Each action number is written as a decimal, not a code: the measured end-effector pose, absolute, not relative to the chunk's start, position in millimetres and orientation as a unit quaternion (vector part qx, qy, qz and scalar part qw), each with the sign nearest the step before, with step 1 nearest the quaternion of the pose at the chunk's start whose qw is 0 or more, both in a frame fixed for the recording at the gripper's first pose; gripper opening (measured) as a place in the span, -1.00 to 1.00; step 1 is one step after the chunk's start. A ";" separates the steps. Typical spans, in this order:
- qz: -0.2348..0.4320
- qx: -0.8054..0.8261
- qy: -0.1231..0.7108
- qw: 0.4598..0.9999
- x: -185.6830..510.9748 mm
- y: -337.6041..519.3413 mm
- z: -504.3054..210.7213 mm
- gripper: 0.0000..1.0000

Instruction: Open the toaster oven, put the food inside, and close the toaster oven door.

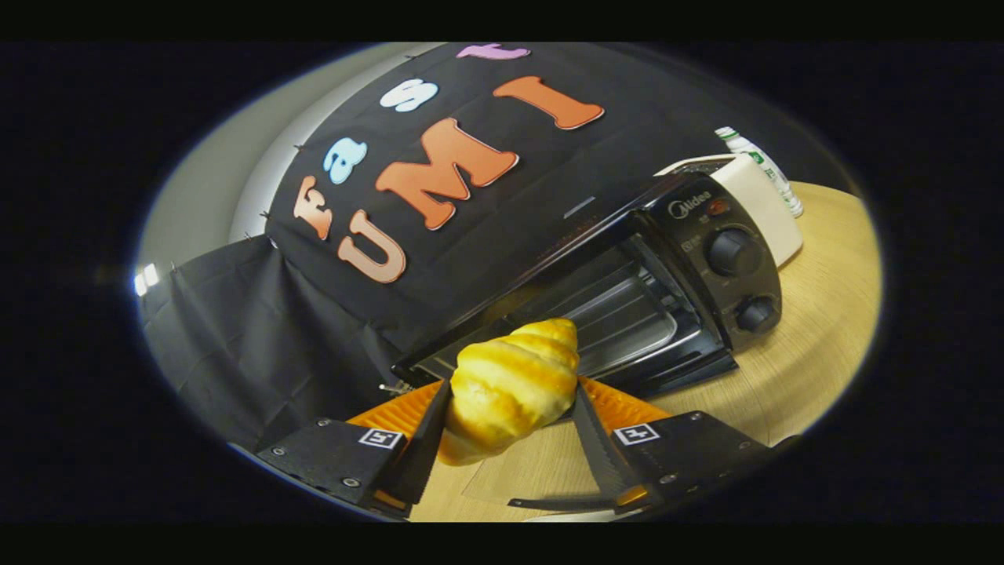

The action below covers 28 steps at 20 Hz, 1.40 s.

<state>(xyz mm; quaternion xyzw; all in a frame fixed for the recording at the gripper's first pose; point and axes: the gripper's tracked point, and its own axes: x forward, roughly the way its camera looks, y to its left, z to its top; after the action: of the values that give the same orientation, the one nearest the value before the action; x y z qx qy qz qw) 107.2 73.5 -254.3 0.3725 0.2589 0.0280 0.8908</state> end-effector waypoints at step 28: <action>-0.083 0.158 0.281 0.943 182.5 34.4 -316.4 0.92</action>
<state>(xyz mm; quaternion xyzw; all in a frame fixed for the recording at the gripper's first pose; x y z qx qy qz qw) 182.5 34.4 -316.4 0.1580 0.2810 -0.0835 0.9429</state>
